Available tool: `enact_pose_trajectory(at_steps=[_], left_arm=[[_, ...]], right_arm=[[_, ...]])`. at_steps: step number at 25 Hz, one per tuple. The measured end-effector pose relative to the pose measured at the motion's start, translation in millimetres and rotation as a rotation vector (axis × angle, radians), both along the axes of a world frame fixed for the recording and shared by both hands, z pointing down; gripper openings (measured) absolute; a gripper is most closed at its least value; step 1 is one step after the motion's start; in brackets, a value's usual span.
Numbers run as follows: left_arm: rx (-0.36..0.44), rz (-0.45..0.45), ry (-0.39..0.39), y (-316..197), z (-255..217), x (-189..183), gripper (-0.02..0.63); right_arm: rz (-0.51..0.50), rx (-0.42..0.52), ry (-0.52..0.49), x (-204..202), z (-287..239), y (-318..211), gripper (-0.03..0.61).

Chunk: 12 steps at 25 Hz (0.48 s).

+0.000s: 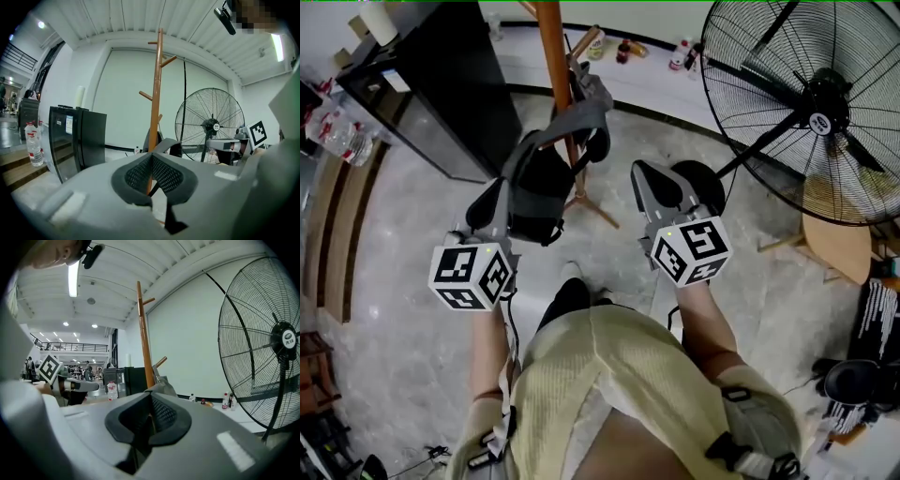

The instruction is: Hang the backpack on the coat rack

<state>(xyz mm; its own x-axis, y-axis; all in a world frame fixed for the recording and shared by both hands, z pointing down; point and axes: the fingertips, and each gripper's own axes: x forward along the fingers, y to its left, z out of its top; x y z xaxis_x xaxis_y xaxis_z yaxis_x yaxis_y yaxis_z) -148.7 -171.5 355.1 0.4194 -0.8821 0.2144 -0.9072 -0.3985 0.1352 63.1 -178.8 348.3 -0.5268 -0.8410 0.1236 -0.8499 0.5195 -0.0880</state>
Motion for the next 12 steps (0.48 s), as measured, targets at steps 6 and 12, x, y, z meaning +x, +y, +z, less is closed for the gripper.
enact_pose_trajectory(at_steps=[6,12], left_arm=[[-0.003,0.005,-0.001,-6.1,1.3,5.6,-0.009],[-0.012,0.022,-0.01,-10.2,5.2,15.3,-0.008]], right_arm=[[0.004,-0.001,0.004,5.7,-2.0,-1.9,0.003],[0.011,-0.015,-0.001,14.0,1.9,-5.1,0.003]])
